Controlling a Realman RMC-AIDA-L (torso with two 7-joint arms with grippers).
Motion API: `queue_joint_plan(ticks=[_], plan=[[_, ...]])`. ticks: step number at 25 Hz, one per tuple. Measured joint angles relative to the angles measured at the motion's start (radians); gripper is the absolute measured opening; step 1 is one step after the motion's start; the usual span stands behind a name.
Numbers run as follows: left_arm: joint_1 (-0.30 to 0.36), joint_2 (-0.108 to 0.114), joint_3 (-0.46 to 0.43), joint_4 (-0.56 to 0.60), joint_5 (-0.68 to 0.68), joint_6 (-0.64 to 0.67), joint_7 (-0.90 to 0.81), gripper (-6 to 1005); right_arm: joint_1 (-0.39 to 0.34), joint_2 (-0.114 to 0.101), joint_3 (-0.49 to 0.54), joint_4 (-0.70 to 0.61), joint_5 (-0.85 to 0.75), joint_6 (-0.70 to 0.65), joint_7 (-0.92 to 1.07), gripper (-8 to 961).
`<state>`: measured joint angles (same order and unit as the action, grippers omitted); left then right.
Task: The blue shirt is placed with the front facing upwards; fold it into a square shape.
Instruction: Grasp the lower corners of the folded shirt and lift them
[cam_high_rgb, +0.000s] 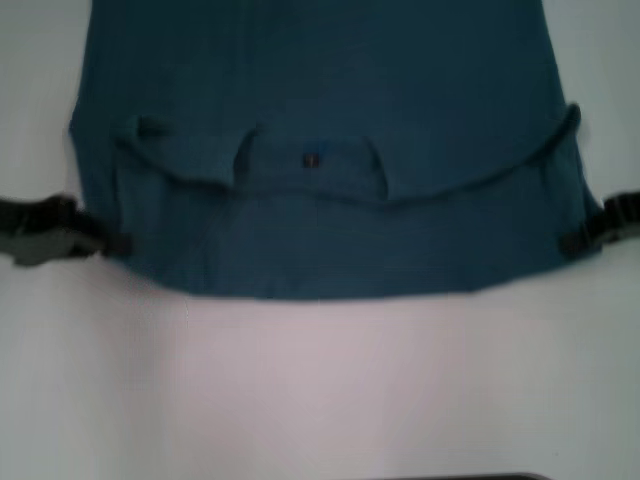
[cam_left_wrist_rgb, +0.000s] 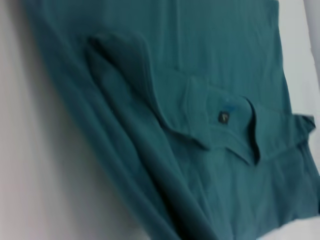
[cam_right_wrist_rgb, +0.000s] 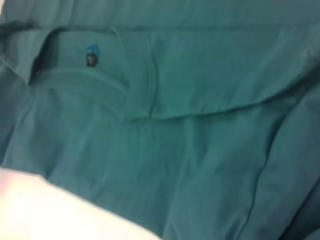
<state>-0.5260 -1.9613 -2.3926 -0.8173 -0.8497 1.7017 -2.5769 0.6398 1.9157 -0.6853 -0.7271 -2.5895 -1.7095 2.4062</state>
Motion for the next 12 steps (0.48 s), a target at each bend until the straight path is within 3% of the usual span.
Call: queue_joint_plan(ticks=[1, 7, 12], plan=[[0.034, 0.011, 0.007, -0.034, 0.005, 0.095, 0.017, -1, 0.0, 0.0, -0.001, 0.0, -0.007, -0.034, -0.004, 66], [0.071, 0.013, 0.015, -0.054, 0.102, 0.227, 0.051, -2, -0.013, 0.008, -0.017, -0.031, -0.051, -0.178, -0.02, 67], [0.096, 0.008, 0.019, -0.072, 0.197, 0.273, 0.063, 0, -0.046, 0.041, -0.024, -0.094, -0.117, -0.253, -0.036, 67]])
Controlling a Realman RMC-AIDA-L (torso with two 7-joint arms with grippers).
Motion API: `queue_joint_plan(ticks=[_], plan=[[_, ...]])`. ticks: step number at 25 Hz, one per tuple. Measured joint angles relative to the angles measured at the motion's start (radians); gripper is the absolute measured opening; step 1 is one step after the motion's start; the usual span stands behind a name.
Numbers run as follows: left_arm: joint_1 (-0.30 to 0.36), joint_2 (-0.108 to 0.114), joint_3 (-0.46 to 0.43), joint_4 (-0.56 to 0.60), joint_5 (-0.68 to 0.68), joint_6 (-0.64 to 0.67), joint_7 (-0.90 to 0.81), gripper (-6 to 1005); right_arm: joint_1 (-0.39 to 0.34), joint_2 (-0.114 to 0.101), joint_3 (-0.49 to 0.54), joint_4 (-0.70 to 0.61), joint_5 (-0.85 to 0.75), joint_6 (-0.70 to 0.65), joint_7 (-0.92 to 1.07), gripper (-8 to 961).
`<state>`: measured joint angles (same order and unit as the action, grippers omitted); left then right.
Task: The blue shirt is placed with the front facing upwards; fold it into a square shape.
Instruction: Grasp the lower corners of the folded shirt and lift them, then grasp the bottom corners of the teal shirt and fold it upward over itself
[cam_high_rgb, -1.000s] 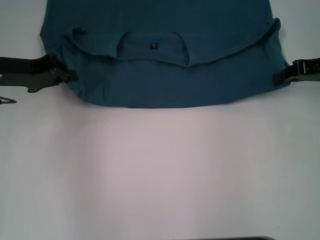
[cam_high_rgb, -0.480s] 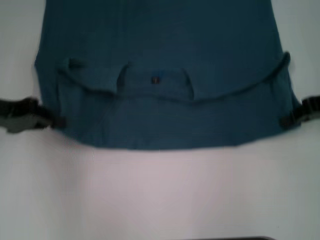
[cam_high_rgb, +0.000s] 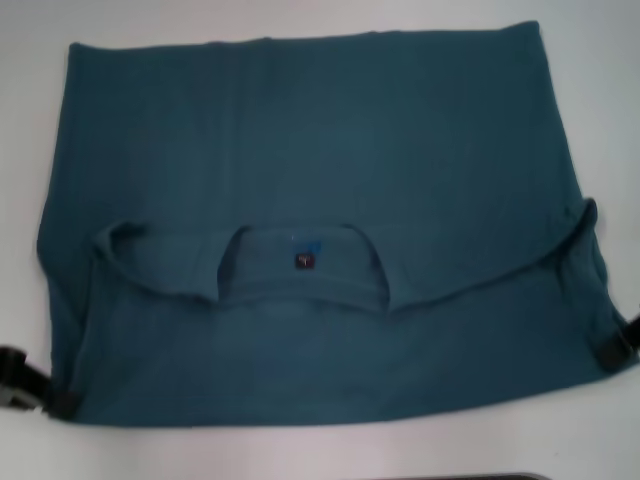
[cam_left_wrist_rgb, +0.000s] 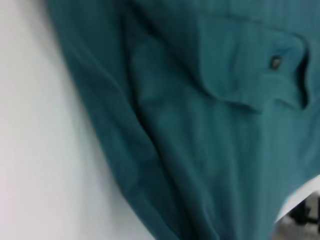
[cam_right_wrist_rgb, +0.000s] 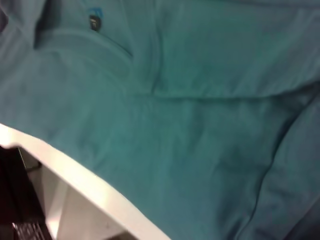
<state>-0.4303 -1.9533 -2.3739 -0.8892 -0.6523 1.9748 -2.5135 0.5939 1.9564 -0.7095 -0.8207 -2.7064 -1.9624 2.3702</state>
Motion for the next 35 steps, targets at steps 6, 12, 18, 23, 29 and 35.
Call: queue_joint_plan(ticks=[6, 12, 18, 23, 29, 35], plan=[[0.005, 0.0, 0.003, 0.002, 0.083, 0.032, 0.028, -1, -0.019, 0.015, -0.003, -0.008, -0.041, -0.017, -0.016, 66], [0.002, -0.013, 0.015, 0.006, 0.108, 0.048, 0.057, -1, -0.013, 0.01, 0.003, -0.004, -0.037, -0.018, -0.018, 66], [-0.006, -0.008, -0.001, -0.008, 0.097, 0.058, 0.067, -1, -0.012, 0.0, 0.007, 0.001, 0.014, -0.022, -0.025, 66], [-0.056, 0.019, -0.072, -0.004, 0.081, 0.061, 0.069, 0, -0.002, -0.036, 0.02, 0.018, 0.122, -0.021, -0.03, 66], [-0.162, 0.056, -0.201, 0.014, 0.079, 0.053, 0.042, 0, 0.031, -0.088, 0.116, 0.026, 0.201, -0.011, -0.024, 66], [-0.258, 0.086, -0.252, 0.022, 0.081, 0.007, -0.033, 0, 0.071, -0.122, 0.228, 0.027, 0.207, 0.047, 0.005, 66]])
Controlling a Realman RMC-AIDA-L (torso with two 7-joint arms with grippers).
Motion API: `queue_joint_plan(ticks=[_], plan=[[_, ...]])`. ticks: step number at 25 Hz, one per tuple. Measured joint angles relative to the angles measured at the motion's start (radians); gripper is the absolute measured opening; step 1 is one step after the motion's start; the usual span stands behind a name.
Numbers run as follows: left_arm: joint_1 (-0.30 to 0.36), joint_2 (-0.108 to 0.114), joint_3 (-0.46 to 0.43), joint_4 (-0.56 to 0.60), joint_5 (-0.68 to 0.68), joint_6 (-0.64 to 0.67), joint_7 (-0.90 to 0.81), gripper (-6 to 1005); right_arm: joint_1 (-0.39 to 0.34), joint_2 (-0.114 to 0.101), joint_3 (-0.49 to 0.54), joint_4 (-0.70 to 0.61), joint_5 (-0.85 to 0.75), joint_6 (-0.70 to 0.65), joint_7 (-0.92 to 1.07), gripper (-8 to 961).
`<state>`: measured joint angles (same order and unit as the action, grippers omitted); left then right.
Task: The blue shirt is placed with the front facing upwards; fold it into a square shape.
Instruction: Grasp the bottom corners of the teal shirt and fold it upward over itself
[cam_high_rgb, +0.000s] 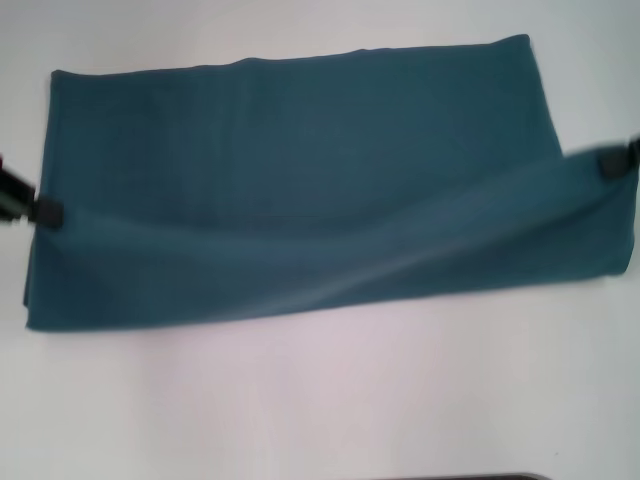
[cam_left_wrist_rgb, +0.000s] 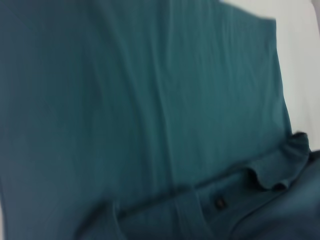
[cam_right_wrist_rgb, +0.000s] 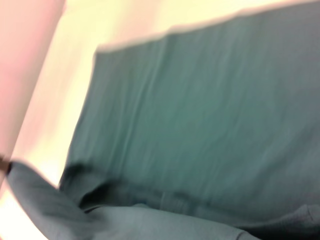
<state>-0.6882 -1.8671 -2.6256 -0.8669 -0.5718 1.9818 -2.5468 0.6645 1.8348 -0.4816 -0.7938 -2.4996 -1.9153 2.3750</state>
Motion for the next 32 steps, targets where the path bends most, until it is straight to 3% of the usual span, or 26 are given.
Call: queue_joint_plan(ticks=[8, 12, 16, 24, 32], plan=[[-0.089, 0.01, 0.059, 0.071, 0.008, -0.22, -0.1, -1, 0.03, 0.0, 0.027, -0.007, 0.036, 0.216, 0.085, 66], [-0.102, -0.001, 0.146, 0.088, 0.009, -0.352, -0.16, -1, 0.046, 0.01, 0.018, 0.0, 0.051, 0.301, 0.092, 66], [-0.112, -0.016, 0.171, 0.087, 0.009, -0.437, -0.179, -1, 0.052, 0.028, 0.011, 0.002, 0.049, 0.378, 0.1, 66], [-0.151, -0.023, 0.203, 0.148, 0.013, -0.553, -0.184, 0, 0.052, 0.045, -0.076, 0.047, 0.047, 0.529, 0.127, 67], [-0.167, -0.031, 0.222, 0.154, 0.052, -0.6, -0.213, 0, 0.091, 0.081, -0.171, 0.054, 0.046, 0.701, 0.144, 67]])
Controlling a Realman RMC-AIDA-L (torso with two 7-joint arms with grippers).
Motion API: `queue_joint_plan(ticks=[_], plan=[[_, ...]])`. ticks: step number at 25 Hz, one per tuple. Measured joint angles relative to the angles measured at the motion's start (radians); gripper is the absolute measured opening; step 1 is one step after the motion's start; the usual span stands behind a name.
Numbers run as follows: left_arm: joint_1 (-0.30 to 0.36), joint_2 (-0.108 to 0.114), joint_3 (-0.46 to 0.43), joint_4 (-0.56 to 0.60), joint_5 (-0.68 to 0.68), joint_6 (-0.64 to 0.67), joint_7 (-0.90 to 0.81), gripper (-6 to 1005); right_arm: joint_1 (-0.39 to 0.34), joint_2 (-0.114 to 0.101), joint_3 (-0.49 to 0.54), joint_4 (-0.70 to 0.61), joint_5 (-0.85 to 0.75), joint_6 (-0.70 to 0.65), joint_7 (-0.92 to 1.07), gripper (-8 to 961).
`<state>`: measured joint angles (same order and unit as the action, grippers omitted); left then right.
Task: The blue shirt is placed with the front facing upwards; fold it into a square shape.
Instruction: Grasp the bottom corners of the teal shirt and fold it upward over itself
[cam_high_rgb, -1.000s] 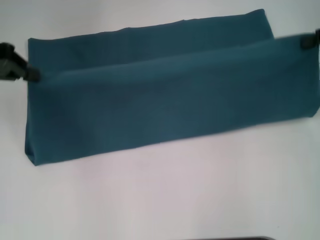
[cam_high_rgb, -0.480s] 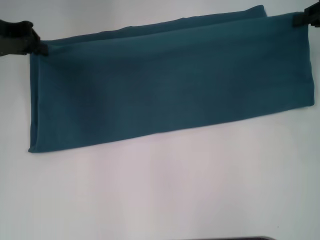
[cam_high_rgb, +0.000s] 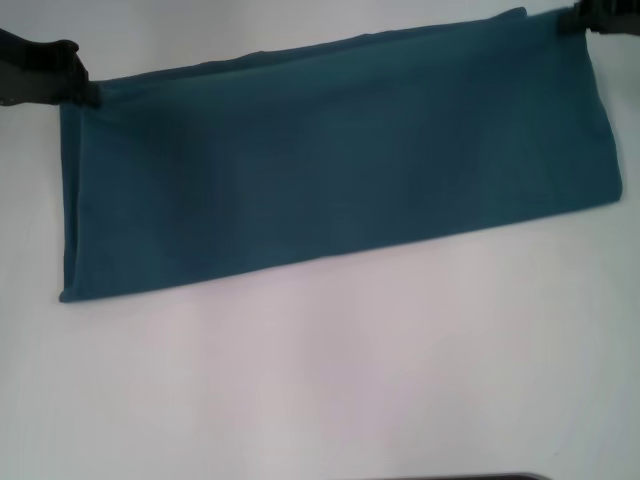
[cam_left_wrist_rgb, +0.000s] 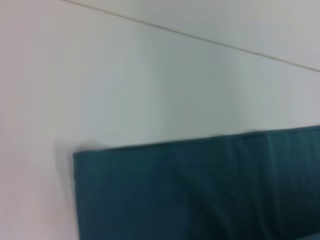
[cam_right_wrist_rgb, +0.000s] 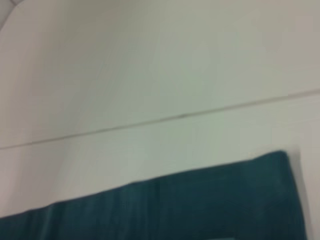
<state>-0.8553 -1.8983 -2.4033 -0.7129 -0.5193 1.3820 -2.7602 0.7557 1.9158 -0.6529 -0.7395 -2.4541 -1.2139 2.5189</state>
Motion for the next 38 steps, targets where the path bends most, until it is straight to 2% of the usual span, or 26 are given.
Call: queue_joint_plan(ticks=[4, 7, 11, 14, 21, 35, 38], plan=[[-0.007, 0.0, 0.002, 0.003, 0.005, -0.02, -0.002, 1, 0.028, 0.01, -0.093, 0.0, -0.018, 0.084, 0.04, 67], [-0.011, -0.005, 0.004, 0.006, 0.015, -0.041, -0.004, 1, 0.053, 0.027, -0.139, 0.001, -0.065, 0.136, 0.072, 67], [-0.015, -0.014, 0.004, 0.007, 0.033, -0.064, -0.011, 1, 0.084, 0.053, -0.157, 0.002, -0.12, 0.19, 0.086, 67], [-0.016, -0.02, 0.005, 0.007, 0.035, -0.089, -0.011, 1, 0.093, 0.063, -0.158, 0.003, -0.131, 0.223, 0.088, 67], [-0.023, -0.032, 0.037, 0.012, 0.038, -0.162, -0.009, -1, 0.091, 0.064, -0.16, 0.018, -0.133, 0.257, 0.088, 67], [-0.038, -0.032, 0.042, 0.044, 0.056, -0.201, -0.013, 45, 0.098, 0.064, -0.169, 0.039, -0.133, 0.298, 0.079, 67], [-0.038, -0.03, 0.037, 0.045, 0.055, -0.193, -0.023, 59, 0.104, 0.056, -0.176, 0.04, -0.132, 0.291, 0.079, 70]])
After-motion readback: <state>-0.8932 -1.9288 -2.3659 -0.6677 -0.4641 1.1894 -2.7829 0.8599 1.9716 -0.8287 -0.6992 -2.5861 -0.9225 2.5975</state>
